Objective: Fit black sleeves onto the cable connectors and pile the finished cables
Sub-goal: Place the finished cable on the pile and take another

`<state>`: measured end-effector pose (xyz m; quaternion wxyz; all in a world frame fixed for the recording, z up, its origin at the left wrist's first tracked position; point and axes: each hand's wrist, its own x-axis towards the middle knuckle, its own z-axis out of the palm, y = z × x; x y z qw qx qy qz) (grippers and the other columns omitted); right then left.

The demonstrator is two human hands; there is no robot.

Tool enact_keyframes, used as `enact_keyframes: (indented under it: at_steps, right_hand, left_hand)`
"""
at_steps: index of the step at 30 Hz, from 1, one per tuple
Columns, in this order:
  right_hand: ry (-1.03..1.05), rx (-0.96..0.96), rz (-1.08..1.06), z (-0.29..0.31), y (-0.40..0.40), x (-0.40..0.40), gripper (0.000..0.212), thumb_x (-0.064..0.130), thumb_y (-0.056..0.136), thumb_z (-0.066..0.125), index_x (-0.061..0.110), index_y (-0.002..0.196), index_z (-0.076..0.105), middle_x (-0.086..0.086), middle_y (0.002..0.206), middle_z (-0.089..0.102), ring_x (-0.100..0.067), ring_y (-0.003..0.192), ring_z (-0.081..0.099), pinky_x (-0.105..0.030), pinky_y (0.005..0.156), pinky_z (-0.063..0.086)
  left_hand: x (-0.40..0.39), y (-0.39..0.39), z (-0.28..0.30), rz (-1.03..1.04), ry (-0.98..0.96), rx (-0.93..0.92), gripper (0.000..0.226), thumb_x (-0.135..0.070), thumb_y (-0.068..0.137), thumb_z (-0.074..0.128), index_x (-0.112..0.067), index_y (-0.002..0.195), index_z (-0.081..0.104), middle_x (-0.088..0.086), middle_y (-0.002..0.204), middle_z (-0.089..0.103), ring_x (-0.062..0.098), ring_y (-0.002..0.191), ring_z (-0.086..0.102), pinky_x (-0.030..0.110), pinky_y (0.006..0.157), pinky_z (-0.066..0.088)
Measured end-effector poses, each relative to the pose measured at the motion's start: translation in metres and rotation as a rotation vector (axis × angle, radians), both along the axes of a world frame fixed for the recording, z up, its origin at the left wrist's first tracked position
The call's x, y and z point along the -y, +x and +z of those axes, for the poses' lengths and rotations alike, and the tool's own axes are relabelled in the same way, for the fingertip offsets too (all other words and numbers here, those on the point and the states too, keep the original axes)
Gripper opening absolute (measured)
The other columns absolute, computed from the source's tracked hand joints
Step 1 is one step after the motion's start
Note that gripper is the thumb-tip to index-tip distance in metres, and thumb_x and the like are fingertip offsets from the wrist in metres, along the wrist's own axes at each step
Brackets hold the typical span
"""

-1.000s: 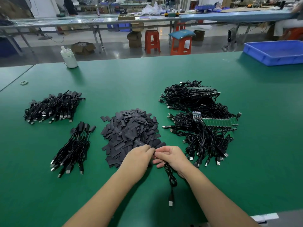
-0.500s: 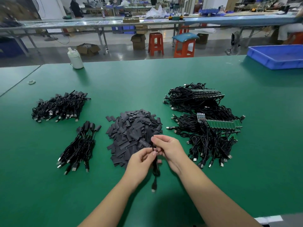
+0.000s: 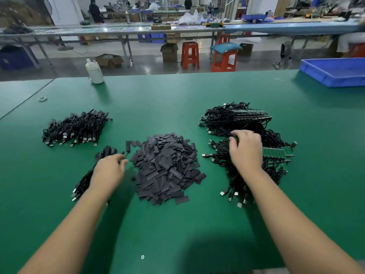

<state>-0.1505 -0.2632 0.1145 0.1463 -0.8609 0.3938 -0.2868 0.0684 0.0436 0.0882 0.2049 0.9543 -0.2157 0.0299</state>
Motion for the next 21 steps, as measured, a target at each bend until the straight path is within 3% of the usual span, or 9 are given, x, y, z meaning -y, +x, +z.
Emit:
enact_keyframes:
  at_steps: [3,5,8,11,13,16,18,21]
  right_hand:
    - [0.171,-0.127,-0.100,0.000,-0.004,0.031,0.048,0.037,0.101,0.048,0.012,0.142,0.049,-0.012,0.127,0.063,-0.035,0.126,0.047,-0.048,0.104,0.042]
    - [0.329,-0.171,-0.113,-0.002,-0.005,0.041,0.054,0.043,0.102,0.045,0.012,0.146,0.042,-0.012,0.113,0.066,-0.037,0.122,0.051,-0.050,0.103,0.043]
    - [0.445,-0.128,-0.073,-0.004,-0.007,0.043,0.058,0.048,0.098,0.054,0.014,0.144,0.043,-0.003,0.092,0.060,-0.034,0.119,0.054,-0.050,0.101,0.045]
    - [0.399,-0.034,-0.060,-0.003,-0.008,0.041,0.055,0.038,0.092,0.068,0.016,0.140,0.051,-0.007,0.122,0.064,-0.026,0.111,0.057,-0.040,0.092,0.048]
    - [0.399,-0.009,-0.027,0.000,-0.008,0.039,0.039,0.030,0.091,0.070,0.017,0.128,0.064,-0.005,0.117,0.067,-0.018,0.089,0.057,-0.030,0.075,0.045]
    - [0.439,0.015,0.077,0.008,-0.006,0.029,0.014,0.026,0.089,0.073,0.020,0.102,0.076,0.006,0.084,0.067,-0.009,0.070,0.056,-0.024,0.059,0.039]
    - [0.459,0.018,0.169,0.015,-0.003,0.016,0.007,0.025,0.088,0.074,0.022,0.095,0.077,0.008,0.075,0.066,-0.007,0.065,0.055,-0.022,0.056,0.037]
    - [0.448,0.012,0.282,0.023,0.002,-0.006,0.003,0.025,0.087,0.075,0.029,0.087,0.075,0.010,0.074,0.068,-0.005,0.066,0.057,-0.019,0.056,0.038]
  left_hand:
    - [-0.017,0.032,-0.009,0.079,0.175,-0.038,0.033,-0.027,0.099,0.054,-0.007,0.124,0.060,0.018,0.114,0.065,0.036,0.100,0.060,0.042,0.083,0.053]
    - [-0.023,0.039,-0.016,0.082,0.292,-0.105,0.042,-0.028,0.098,0.055,-0.010,0.135,0.047,0.018,0.127,0.053,0.038,0.112,0.053,0.045,0.090,0.049]
    - [-0.029,0.036,-0.027,0.046,0.474,-0.011,0.047,-0.026,0.095,0.056,-0.016,0.140,0.043,0.013,0.136,0.047,0.034,0.121,0.044,0.043,0.095,0.045]
    - [-0.026,0.024,-0.033,0.014,0.559,0.157,0.046,-0.027,0.093,0.057,-0.019,0.138,0.048,0.010,0.140,0.047,0.034,0.123,0.039,0.043,0.096,0.040]
    - [-0.018,0.013,-0.029,-0.037,0.466,0.243,0.045,-0.024,0.089,0.063,-0.013,0.132,0.056,0.016,0.140,0.049,0.039,0.124,0.040,0.048,0.095,0.040]
    - [0.008,-0.010,-0.019,-0.203,0.249,0.317,0.036,-0.016,0.087,0.064,-0.011,0.123,0.066,0.014,0.128,0.062,0.034,0.114,0.052,0.048,0.093,0.046]
    - [0.035,-0.034,-0.008,-0.315,0.072,0.129,0.035,-0.022,0.093,0.059,-0.019,0.128,0.062,0.001,0.124,0.066,0.020,0.108,0.059,0.038,0.098,0.048]
    - [0.079,-0.073,0.006,-0.417,-0.223,-0.239,0.039,-0.035,0.095,0.059,-0.030,0.134,0.056,-0.015,0.116,0.067,-0.003,0.096,0.061,0.022,0.092,0.048]
